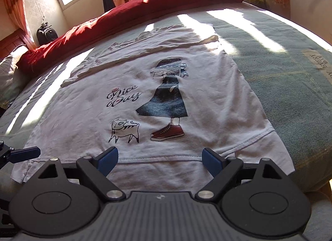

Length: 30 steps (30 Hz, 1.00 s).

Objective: Fold clothes
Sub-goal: 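Bring both open tools to the long side edge of the white shirt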

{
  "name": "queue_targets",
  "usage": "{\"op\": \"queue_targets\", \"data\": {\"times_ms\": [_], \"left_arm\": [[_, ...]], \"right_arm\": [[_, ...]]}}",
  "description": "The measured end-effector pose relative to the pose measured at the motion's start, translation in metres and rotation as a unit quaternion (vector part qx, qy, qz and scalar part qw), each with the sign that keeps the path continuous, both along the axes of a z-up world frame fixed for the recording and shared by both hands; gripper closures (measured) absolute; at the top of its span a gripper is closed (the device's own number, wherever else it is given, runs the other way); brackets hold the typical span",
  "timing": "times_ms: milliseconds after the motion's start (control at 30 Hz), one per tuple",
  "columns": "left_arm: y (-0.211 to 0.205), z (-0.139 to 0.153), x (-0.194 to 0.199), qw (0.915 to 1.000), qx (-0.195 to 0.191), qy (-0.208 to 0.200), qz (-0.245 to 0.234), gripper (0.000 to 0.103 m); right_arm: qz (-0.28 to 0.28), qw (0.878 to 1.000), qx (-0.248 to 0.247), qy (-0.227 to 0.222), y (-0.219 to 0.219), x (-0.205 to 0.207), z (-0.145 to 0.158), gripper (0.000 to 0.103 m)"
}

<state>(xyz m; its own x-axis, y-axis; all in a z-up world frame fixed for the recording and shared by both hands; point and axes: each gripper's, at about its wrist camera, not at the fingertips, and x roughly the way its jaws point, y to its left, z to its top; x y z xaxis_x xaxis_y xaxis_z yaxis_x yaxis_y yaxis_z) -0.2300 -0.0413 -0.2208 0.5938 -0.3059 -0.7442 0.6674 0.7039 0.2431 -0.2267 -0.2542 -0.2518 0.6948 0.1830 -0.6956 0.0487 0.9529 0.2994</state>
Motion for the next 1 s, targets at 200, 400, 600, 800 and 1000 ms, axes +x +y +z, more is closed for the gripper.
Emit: {"op": "queue_targets", "data": {"times_ms": [200, 400, 600, 800, 1000], "left_arm": [[-0.024, -0.013, -0.015, 0.9969, 0.050, -0.014, -0.059, 0.028], [-0.036, -0.024, -0.028, 0.9842, 0.116, -0.076, -0.110, 0.027], [-0.039, -0.031, -0.039, 0.9556, 0.189, -0.146, -0.174, 0.027], [-0.022, -0.049, -0.046, 0.9175, 0.262, -0.200, -0.223, 0.027], [-0.024, -0.060, -0.045, 0.9040, 0.274, -0.245, -0.218, 0.025]], "right_arm": [[0.001, 1.000, 0.023, -0.003, -0.008, -0.001, -0.002, 0.011], [0.000, 0.999, 0.039, 0.000, -0.012, -0.001, -0.001, 0.011], [0.008, 0.999, 0.044, 0.008, -0.016, 0.002, 0.005, 0.011], [0.039, 0.999, 0.000, 0.001, -0.030, 0.015, 0.035, 0.011], [0.118, 0.990, -0.082, -0.007, -0.025, 0.027, 0.074, 0.011]]}}
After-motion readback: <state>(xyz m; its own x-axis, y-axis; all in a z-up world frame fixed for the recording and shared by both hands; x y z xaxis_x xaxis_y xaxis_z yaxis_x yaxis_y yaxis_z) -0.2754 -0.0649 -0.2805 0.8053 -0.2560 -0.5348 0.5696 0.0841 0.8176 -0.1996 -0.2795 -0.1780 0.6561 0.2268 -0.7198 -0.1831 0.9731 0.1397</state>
